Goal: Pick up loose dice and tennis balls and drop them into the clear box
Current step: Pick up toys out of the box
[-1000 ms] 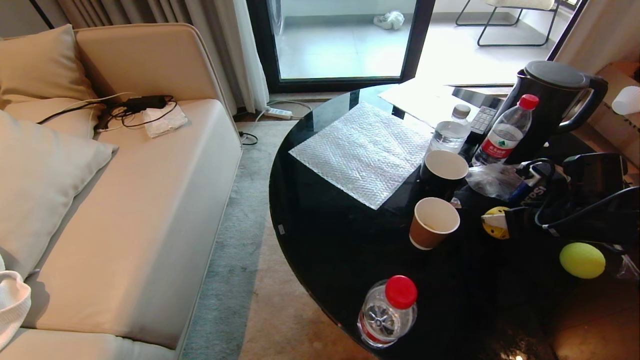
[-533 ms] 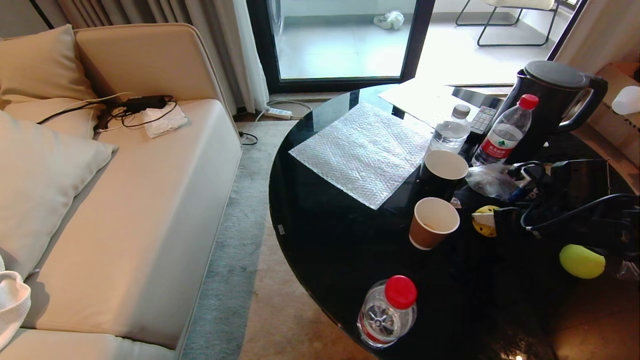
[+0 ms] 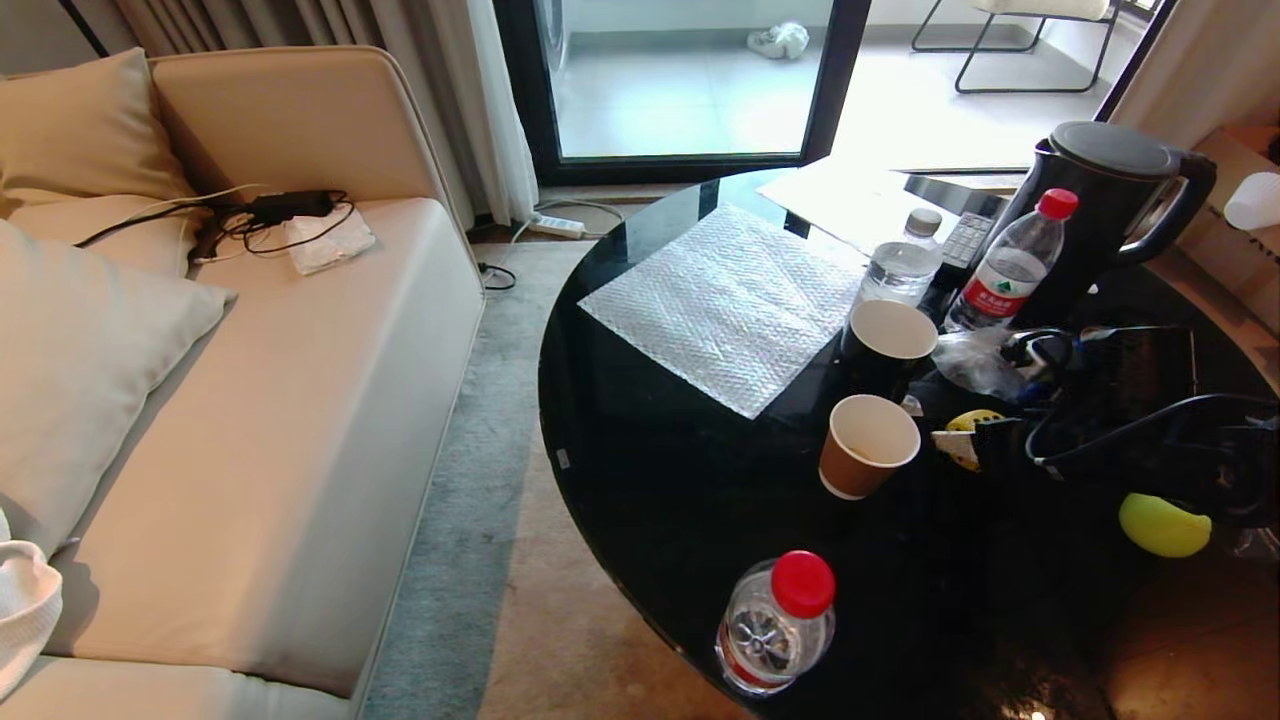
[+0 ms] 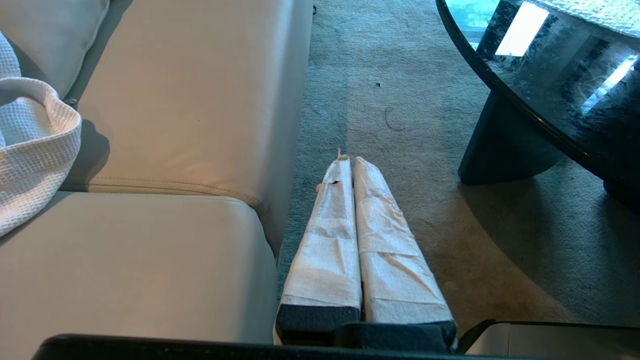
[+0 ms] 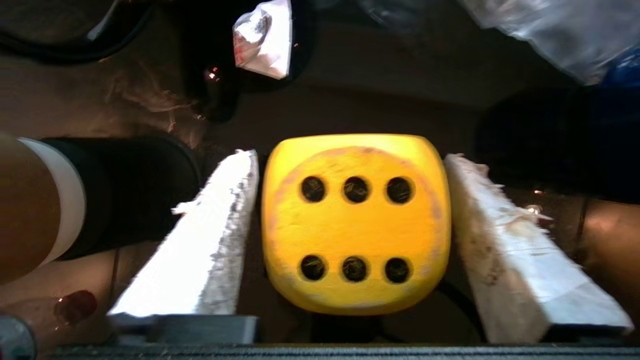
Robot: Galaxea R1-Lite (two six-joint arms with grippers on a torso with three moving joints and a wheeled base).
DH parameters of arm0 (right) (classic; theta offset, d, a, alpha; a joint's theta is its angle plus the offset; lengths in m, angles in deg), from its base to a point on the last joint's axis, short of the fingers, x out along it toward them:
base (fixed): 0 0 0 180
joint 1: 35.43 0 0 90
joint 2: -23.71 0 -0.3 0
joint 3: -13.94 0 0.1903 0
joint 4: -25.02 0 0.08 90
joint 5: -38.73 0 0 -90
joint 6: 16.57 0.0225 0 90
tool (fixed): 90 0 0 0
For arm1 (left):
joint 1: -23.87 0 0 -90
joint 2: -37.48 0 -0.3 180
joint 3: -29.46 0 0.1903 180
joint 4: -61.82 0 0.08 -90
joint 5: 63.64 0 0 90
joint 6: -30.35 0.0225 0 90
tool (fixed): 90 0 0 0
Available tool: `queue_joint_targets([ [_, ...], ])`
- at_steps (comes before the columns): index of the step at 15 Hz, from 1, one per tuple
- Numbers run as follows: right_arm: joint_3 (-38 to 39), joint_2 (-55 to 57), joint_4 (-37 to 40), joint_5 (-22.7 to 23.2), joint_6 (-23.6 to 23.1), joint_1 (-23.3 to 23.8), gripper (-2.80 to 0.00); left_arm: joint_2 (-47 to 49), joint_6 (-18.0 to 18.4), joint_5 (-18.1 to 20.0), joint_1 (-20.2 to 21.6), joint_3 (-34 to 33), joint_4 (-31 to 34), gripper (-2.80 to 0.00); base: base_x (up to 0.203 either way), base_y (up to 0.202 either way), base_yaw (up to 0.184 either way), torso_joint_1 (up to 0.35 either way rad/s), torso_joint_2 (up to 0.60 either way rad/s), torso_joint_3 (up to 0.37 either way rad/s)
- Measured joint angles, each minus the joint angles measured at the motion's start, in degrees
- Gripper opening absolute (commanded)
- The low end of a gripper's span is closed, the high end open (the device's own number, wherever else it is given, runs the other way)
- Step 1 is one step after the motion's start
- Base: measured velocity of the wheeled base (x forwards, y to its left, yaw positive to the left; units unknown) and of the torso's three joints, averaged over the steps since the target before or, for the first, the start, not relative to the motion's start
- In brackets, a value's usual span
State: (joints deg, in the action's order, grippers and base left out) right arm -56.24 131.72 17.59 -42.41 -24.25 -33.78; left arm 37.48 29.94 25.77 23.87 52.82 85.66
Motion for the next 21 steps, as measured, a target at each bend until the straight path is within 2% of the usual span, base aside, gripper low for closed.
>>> queue_joint_targets([
  [15,-0.12,1.12,-2.12,-3.75,-1.13,-0.50,0.00,0.00,0.00,0.02,0.00,0.00,-0.02,-2.80,0.000,0.000,0.000,0.000,0.00,0.000],
  [16,-0.12,1.78,-3.45,-4.30,-1.13,-0.50,-0.20,0.00,0.00,0.04,0.00,0.00,-0.05,-2.80,0.000,0.000,0.000,0.000,0.00,0.000],
  [17,-0.12,2.20,-3.90,-4.40,-1.13,-0.50,-2.80,0.00,0.00,0.02,0.00,0.00,0.00,-2.80,0.000,0.000,0.000,0.000,0.00,0.000],
  [21,-0.32,2.93,-4.14,-4.76,-1.91,-0.57,-2.80,0.00,0.00,0.00,0.00,0.00,-0.02,-2.80,0.000,0.000,0.000,0.000,0.00,0.000],
])
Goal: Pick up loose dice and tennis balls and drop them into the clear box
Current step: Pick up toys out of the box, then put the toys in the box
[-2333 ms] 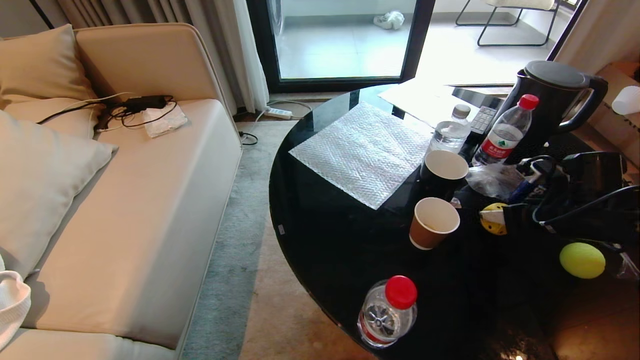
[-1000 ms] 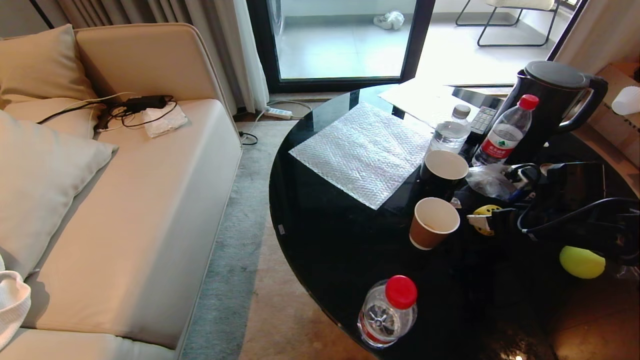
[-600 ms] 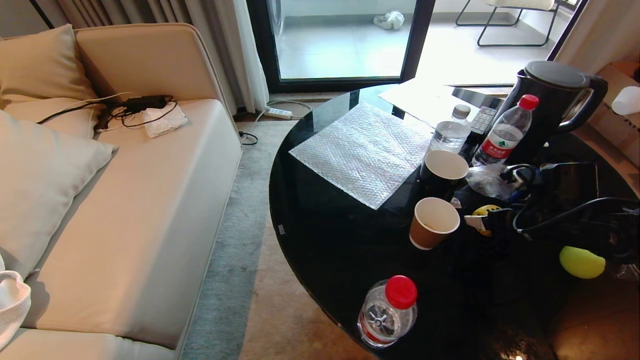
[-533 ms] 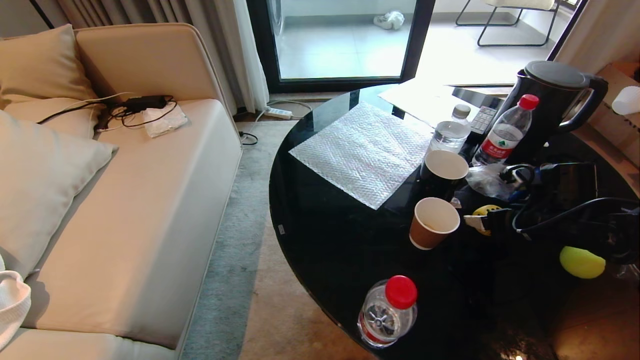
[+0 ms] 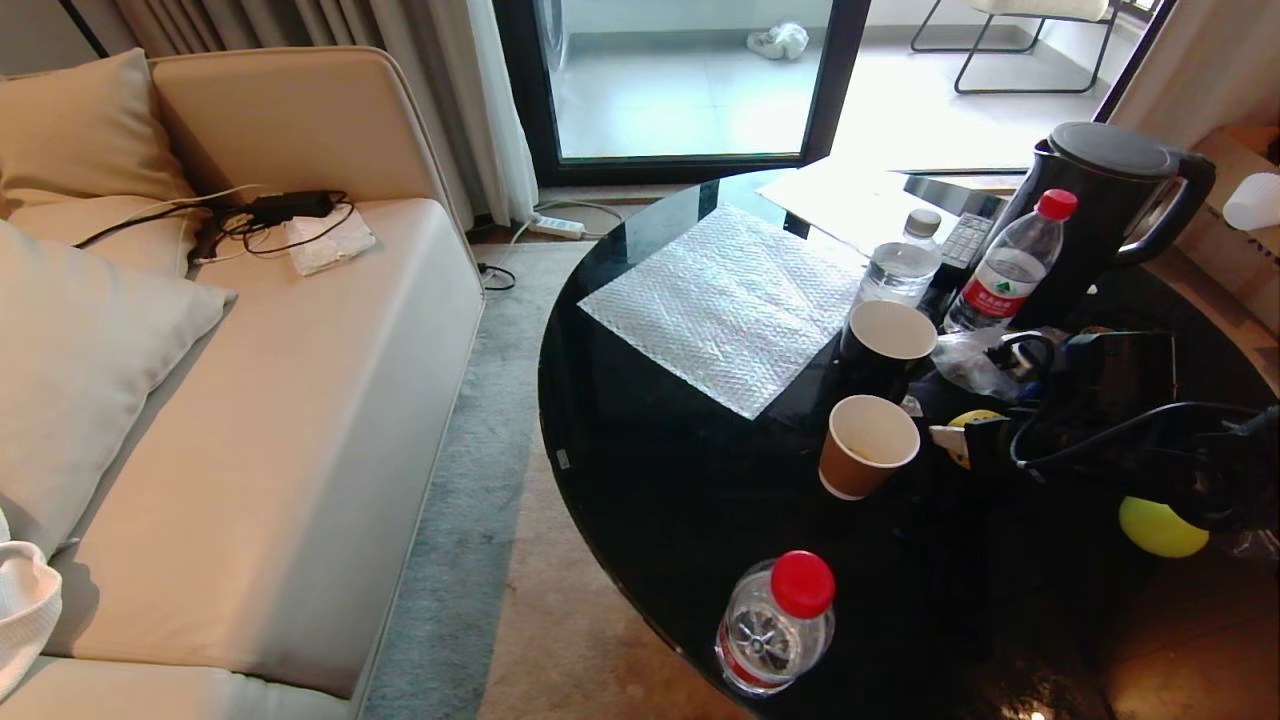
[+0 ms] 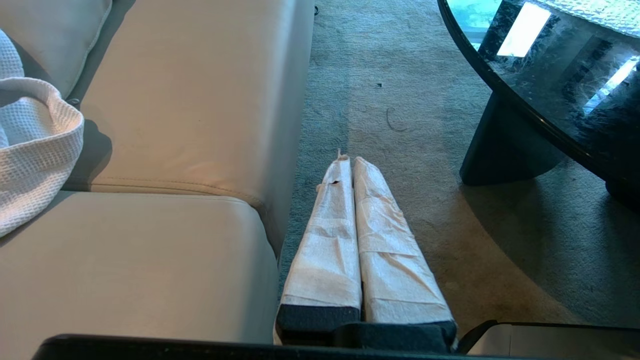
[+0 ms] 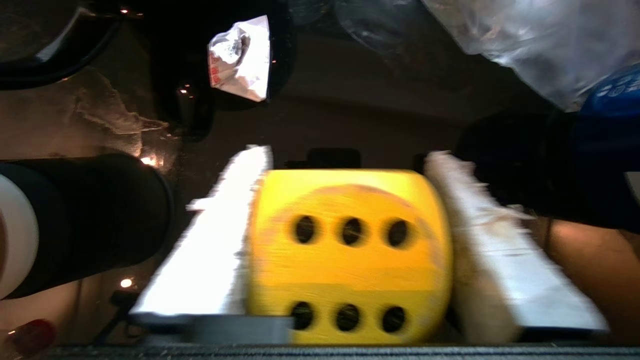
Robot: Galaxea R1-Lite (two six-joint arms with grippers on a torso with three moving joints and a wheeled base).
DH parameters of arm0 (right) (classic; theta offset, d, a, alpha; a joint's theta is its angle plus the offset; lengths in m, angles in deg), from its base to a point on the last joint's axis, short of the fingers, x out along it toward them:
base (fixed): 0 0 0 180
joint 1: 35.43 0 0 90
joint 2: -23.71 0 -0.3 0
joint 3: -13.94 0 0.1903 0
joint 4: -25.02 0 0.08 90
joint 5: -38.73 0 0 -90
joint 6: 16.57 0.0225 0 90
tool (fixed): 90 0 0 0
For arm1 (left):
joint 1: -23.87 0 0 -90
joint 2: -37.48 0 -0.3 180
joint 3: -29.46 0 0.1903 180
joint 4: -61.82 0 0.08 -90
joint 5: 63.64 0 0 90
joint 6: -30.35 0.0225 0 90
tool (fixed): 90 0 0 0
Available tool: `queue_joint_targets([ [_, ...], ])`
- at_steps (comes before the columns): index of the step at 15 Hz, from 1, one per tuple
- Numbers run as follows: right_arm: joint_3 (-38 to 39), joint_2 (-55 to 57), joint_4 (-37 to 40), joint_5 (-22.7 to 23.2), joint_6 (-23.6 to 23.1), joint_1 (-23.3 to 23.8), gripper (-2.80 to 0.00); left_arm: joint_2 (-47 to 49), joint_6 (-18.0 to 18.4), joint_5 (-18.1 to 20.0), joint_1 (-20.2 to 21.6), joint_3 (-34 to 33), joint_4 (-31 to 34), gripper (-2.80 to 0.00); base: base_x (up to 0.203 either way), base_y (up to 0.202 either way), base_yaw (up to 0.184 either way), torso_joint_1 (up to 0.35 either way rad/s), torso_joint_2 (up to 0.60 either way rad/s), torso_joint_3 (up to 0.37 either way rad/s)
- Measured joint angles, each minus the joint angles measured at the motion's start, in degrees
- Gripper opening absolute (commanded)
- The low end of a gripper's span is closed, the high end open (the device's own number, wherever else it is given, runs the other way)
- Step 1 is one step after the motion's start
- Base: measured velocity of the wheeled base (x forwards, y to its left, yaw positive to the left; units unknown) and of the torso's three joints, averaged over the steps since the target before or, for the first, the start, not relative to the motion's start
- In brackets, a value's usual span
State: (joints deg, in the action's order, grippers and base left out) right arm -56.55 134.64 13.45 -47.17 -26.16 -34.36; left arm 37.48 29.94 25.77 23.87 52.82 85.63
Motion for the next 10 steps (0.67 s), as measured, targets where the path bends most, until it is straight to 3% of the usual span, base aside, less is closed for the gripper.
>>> queue_joint_targets([
  [6,1.31,-2.65,1.24,-0.55,-0.91,0.07,-2.80,0.00,0.00,0.02,0.00,0.00,-0.02,-2.80,0.000,0.000,0.000,0.000,0.00,0.000],
  [10,6.72,-12.76,6.58,-1.99,-1.19,0.18,-2.80,0.00,0.01,0.00,0.00,0.00,0.00,-2.80,0.000,0.000,0.000,0.000,0.00,0.000],
])
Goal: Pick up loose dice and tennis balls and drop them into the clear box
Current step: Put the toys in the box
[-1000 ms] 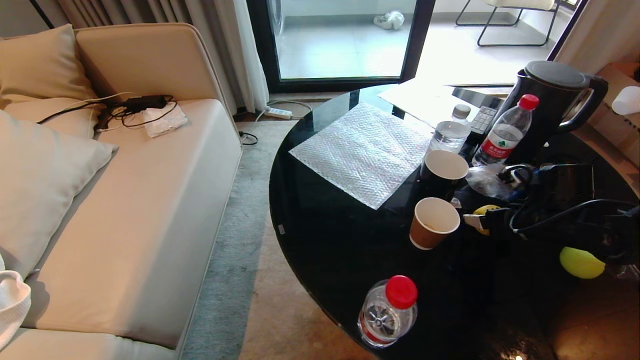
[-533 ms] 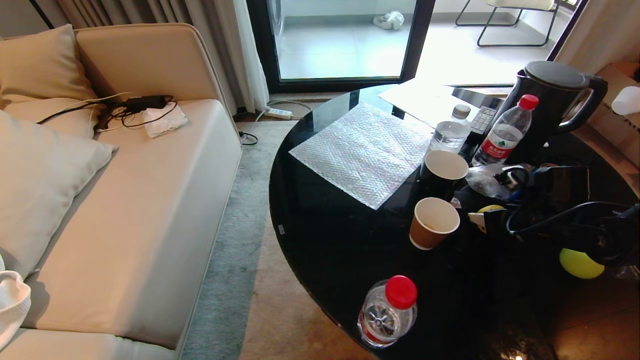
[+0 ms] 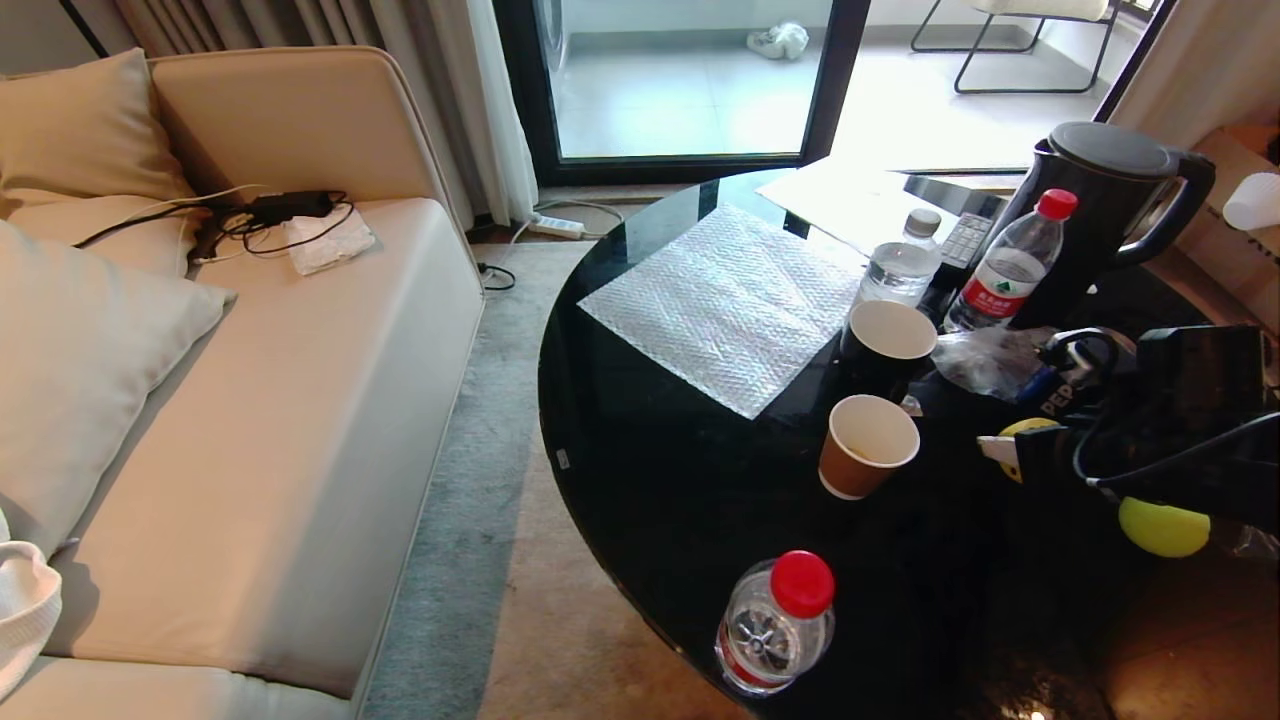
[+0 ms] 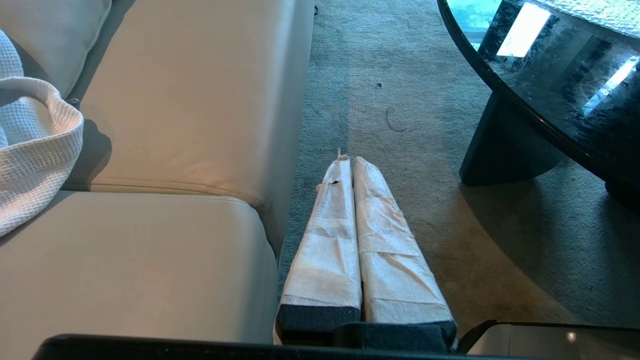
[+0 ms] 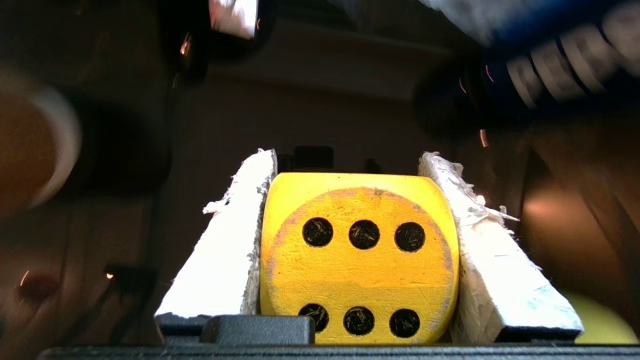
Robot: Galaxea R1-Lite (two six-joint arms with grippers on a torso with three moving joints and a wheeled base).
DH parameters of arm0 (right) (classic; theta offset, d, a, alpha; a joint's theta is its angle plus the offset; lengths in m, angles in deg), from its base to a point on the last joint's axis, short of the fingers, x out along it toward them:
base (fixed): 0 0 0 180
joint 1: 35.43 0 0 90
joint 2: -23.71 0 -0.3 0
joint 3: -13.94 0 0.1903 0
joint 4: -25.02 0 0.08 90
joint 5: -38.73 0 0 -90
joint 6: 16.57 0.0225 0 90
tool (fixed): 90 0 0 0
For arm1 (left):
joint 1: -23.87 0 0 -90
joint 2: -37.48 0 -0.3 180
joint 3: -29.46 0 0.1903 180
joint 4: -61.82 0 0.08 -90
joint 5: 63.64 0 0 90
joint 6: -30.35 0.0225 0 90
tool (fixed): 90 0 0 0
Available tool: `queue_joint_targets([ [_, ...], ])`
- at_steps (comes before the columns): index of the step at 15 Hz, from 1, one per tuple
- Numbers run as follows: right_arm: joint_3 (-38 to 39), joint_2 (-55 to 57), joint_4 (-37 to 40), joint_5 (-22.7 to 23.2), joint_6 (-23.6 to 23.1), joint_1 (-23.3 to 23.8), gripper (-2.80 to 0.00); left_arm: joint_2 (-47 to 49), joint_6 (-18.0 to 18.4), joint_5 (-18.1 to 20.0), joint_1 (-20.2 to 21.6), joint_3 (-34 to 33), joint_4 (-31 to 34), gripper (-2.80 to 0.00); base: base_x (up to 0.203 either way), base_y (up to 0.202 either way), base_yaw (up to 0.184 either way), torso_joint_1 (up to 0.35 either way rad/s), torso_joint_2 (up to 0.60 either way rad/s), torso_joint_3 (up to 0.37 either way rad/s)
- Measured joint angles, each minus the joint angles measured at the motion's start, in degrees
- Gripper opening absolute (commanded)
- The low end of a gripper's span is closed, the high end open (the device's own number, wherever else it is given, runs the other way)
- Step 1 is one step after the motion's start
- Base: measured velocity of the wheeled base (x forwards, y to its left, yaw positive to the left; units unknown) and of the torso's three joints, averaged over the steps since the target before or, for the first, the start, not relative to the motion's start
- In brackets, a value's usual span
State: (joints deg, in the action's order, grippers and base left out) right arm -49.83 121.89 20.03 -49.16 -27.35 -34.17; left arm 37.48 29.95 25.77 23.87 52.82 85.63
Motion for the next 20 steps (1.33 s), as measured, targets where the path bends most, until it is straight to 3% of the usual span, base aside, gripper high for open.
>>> queue_joint_targets([
  [7,21.50,-35.12,11.01,-2.66,-0.05,0.09,-2.80,0.00,-0.01,0.00,0.00,0.00,0.02,-2.80,0.000,0.000,0.000,0.000,0.00,0.000],
  [11,32.32,-58.79,21.39,-5.49,0.48,0.01,-2.80,0.00,-0.01,0.00,0.00,0.00,0.00,-2.80,0.000,0.000,0.000,0.000,0.00,0.000],
  [18,36.99,-90.12,34.67,-0.71,2.71,-0.55,-2.80,0.00,-0.01,0.00,0.00,0.00,0.00,-2.80,0.000,0.000,0.000,0.000,0.00,0.000],
  [20,36.45,-94.60,37.84,-1.24,6.88,-0.85,-2.80,0.00,0.00,0.02,0.00,0.00,0.02,-2.80,0.000,0.000,0.000,0.000,0.00,0.000],
])
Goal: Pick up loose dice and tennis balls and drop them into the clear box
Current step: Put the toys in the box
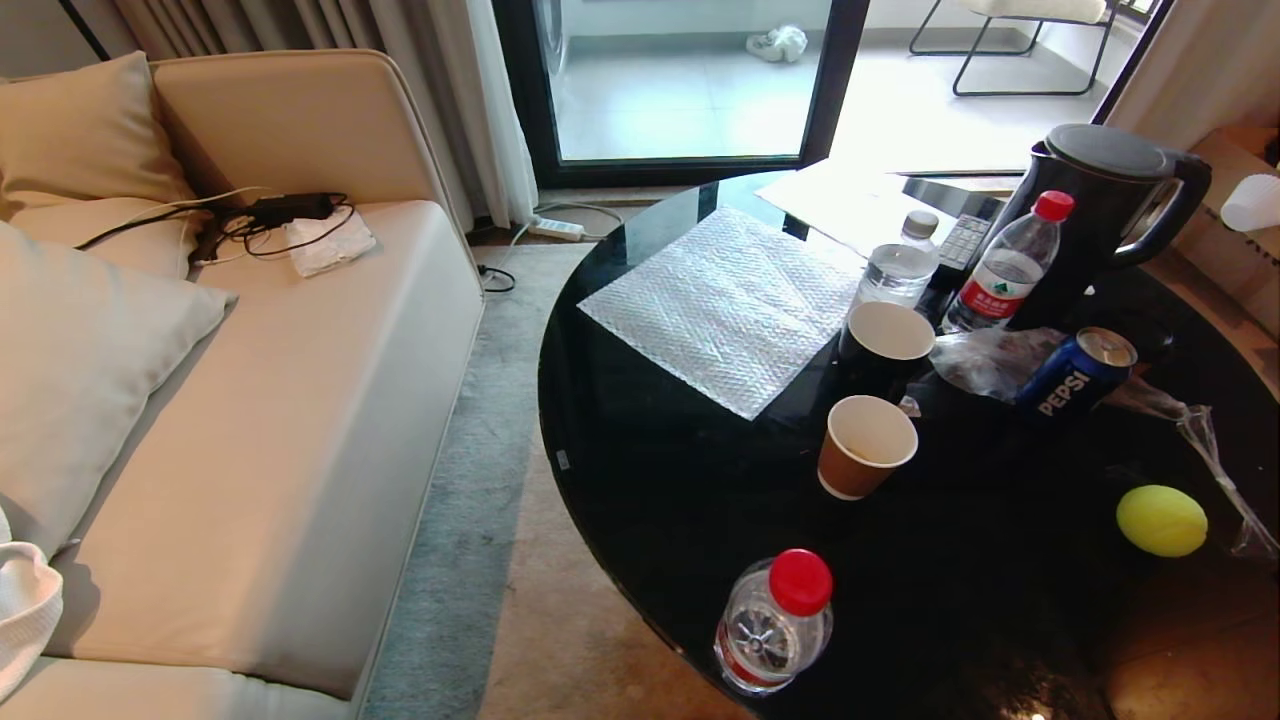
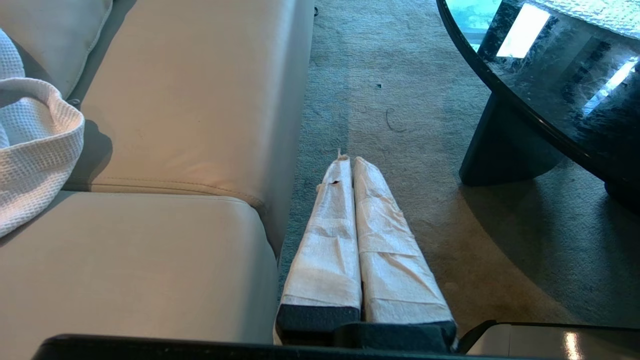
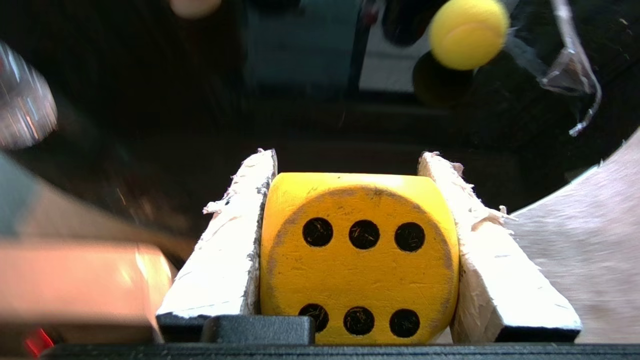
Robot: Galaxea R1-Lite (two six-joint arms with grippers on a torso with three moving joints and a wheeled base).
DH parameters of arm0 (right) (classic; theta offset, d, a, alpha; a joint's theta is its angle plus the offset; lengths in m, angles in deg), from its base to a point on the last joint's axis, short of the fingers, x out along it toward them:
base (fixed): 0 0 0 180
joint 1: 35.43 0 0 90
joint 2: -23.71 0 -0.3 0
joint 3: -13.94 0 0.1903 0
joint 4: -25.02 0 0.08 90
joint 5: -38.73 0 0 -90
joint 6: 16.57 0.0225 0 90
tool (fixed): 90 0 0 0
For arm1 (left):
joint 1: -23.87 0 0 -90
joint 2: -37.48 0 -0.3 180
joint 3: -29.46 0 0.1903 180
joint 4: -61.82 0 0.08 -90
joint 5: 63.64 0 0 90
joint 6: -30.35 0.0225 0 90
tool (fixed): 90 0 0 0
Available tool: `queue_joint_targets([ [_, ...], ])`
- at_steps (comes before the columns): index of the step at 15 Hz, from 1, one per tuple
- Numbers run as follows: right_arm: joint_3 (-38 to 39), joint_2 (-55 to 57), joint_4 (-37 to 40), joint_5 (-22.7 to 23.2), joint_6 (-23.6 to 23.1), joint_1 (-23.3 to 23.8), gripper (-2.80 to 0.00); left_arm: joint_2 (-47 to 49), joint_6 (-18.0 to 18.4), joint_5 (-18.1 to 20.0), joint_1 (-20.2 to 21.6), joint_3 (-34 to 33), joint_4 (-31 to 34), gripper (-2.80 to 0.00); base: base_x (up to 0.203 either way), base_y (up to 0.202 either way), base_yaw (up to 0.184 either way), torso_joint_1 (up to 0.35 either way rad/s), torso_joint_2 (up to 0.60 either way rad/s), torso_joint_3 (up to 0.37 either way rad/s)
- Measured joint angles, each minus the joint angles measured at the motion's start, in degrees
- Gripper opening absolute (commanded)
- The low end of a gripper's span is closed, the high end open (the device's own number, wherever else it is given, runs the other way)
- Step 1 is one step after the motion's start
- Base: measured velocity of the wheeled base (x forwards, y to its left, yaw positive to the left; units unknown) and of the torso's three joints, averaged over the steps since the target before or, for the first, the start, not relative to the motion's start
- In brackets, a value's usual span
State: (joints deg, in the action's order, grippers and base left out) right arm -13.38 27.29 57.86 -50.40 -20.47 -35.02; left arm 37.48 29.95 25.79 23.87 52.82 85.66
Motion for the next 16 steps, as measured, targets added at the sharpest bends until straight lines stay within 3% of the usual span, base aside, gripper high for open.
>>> queue_joint_targets([
  [2,-0.06,-2.18,0.50,-0.55,2.22,-0.19,-2.80,0.00,0.00,-0.02,0.00,0.00,-0.02,-2.80,0.000,0.000,0.000,0.000,0.00,0.000],
  [12,0.08,-3.78,0.78,-0.65,2.27,-0.14,-2.80,0.00,-0.02,-0.02,0.00,0.00,0.17,-2.80,0.000,0.000,0.000,0.001,0.00,0.003],
  [16,0.08,-3.76,0.78,-0.58,2.25,-0.14,-2.80,0.00,-0.01,-0.02,0.00,0.00,0.06,-2.80,0.000,0.000,0.000,0.002,0.00,0.169],
])
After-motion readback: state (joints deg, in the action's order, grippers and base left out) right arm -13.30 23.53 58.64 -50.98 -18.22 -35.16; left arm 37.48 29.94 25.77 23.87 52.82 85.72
